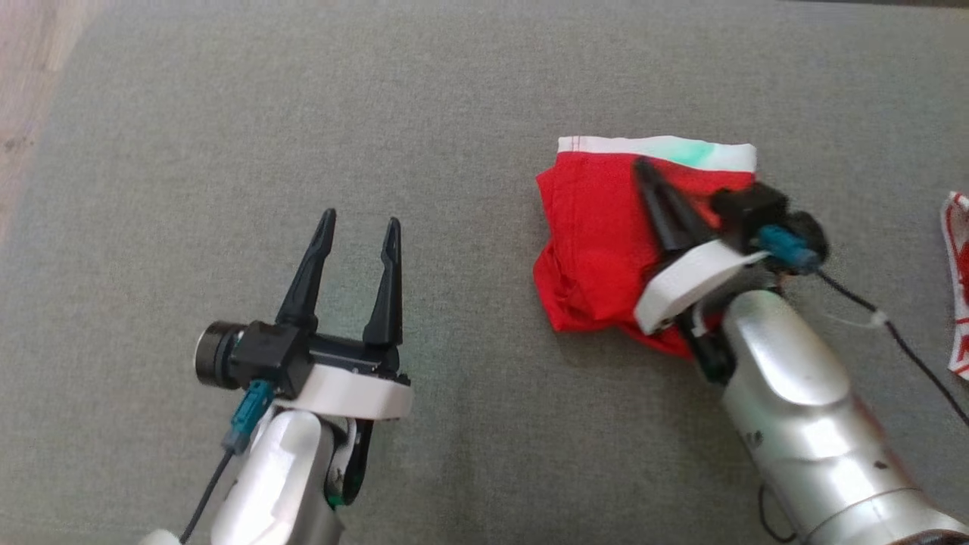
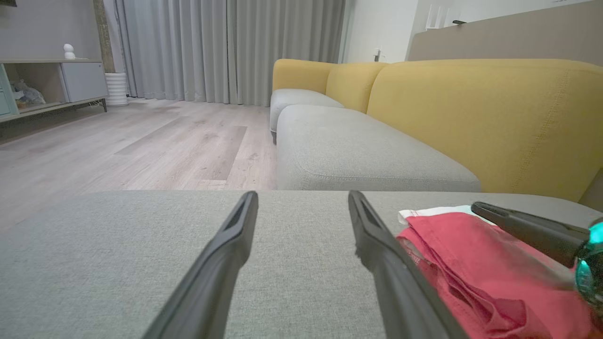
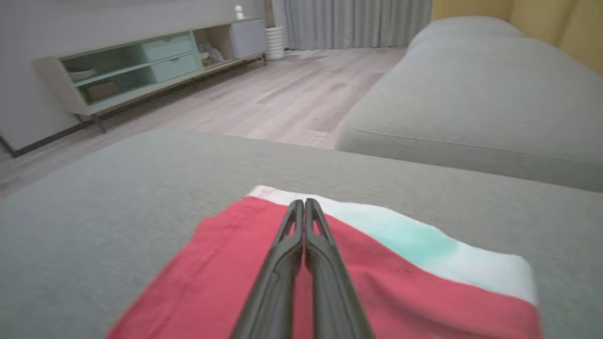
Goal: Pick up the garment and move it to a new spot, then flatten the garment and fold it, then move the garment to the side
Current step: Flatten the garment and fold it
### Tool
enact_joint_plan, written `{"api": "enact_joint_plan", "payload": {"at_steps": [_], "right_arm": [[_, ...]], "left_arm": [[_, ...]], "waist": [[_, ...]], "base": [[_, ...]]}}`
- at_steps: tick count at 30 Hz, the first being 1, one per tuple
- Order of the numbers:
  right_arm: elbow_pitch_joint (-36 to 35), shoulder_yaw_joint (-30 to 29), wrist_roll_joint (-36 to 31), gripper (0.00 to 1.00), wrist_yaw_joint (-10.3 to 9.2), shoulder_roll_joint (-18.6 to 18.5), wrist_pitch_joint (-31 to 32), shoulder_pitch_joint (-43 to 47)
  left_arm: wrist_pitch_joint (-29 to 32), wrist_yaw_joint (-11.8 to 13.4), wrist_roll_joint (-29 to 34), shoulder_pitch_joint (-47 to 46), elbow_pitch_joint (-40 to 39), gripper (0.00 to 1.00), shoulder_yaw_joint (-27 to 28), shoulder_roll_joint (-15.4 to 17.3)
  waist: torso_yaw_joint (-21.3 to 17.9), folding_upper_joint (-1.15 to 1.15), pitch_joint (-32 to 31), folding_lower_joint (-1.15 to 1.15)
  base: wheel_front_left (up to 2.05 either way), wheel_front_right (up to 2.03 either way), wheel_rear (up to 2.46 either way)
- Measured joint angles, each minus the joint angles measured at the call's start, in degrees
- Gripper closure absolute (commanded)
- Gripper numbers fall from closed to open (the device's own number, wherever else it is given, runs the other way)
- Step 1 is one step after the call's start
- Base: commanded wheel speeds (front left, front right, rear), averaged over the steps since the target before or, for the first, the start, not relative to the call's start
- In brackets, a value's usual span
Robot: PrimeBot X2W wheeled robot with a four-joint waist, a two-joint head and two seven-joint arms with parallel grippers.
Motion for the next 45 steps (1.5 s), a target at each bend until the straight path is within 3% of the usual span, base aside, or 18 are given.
{"api": "enact_joint_plan", "payload": {"at_steps": [4, 12, 16, 23, 28, 29, 35, 40, 41, 42, 43, 45], "right_arm": [[-1.31, 8.59, 3.63, 1.0, 0.0, 0.0, -0.1, 0.4], [4.43, 17.71, 6.11, 1.0, 0.0, -0.03, 4.25, 1.44], [5.24, 17.97, 7.6, 1.0, 0.01, 0.03, 2.77, 1.02], [2.78, 9.21, 6.69, 1.0, 0.0, -0.02, 0.02, 0.95], [-9.9, -2.66, 1.98, 1.0, 0.0, -0.71, -0.15, 3.2], [-9.9, -2.66, 1.98, 1.0, 0.0, -0.71, -0.15, 3.2], [-21.01, -13.65, -3.41, 1.0, 0.0, -0.66, -0.16, 16.47], [-26.26, -17.57, -4.64, 1.0, 0.0, 0.16, -0.15, 24.07], [-27.11, -18.06, -4.83, 0.68, 0.0, 0.4, -0.15, 25.05], [-27.81, -18.48, -4.95, 0.05, 0.0, 0.55, -0.15, 26.0], [-28.4, -18.81, -4.99, 0.0, 0.0, 0.59, -0.15, 26.94], [-29.26, -18.75, -4.2, 0.0, 0.0, 0.59, -0.15, 28.63]], "left_arm": [[0.0, 0.01, -0.25, 0.66, 0.01, 0.0, -0.63, 0.0], [0.0, 0.18, -0.59, 0.66, 0.02, 0.0, -1.31, 0.01], [0.0, 0.43, -0.57, 0.7, 0.1, 0.0, -0.44, 0.0], [0.0, 0.57, -0.31, 0.99, -0.56, 0.0, 1.2, 0.0], [0.0, 0.55, -0.3, 2.09, -0.98, 0.0, 2.29, 0.01], [0.0, 0.55, -0.3, 2.09, -0.98, 0.0, 2.29, 0.01], [0.0, 0.51, 0.19, 3.36, -1.05, 0.0, 2.74, 0.01], [0.0, 0.51, 0.29, 5.01, -1.23, 0.0, 3.96, 0.02], [0.0, 0.51, 0.29, 5.5, -1.2, 0.0, 4.02, 0.02], [0.0, 0.49, 0.29, 6.06, -1.12, 0.0, 4.06, 0.02], [0.0, 0.48, 0.27, 6.64, -1.01, 0.0, 4.12, 0.03], [0.0, 0.48, 0.27, 7.75, -0.69, 0.0, 4.36, 0.02]], "waist": [[0.11, 0.0, -0.7, 0.0], [1.69, 0.0, -0.38, 0.0], [0.87, 0.0, -0.46, 0.0], [-2.55, 0.0, -1.79, 0.0], [-5.42, 0.0, -3.56, 0.0], [-5.42, 0.0, -3.56, 0.0], [-8.58, 0.0, -5.64, 0.0], [-10.53, 0.0, -6.82, 0.0], [-10.78, 0.0, -7.06, 0.0], [-10.98, 0.0, -7.31, 0.0], [-11.16, 0.0, -7.54, 0.0], [-11.47, 0.0, -7.88, 0.0]], "base": [[0.0, 0.0, 0.0], [0.0, 0.0, 0.0], [0.0, 0.0, 0.0], [0.0, 0.0, 0.0], [0.0, 0.0, 0.0], [0.0, 0.0, 0.0], [0.0, 0.0, 0.0], [0.0, 0.0, 0.0], [0.0, 0.0, 0.0], [0.0, 0.0, 0.0], [0.0, 0.0, 0.0], [0.0, 0.0, 0.0]]}}
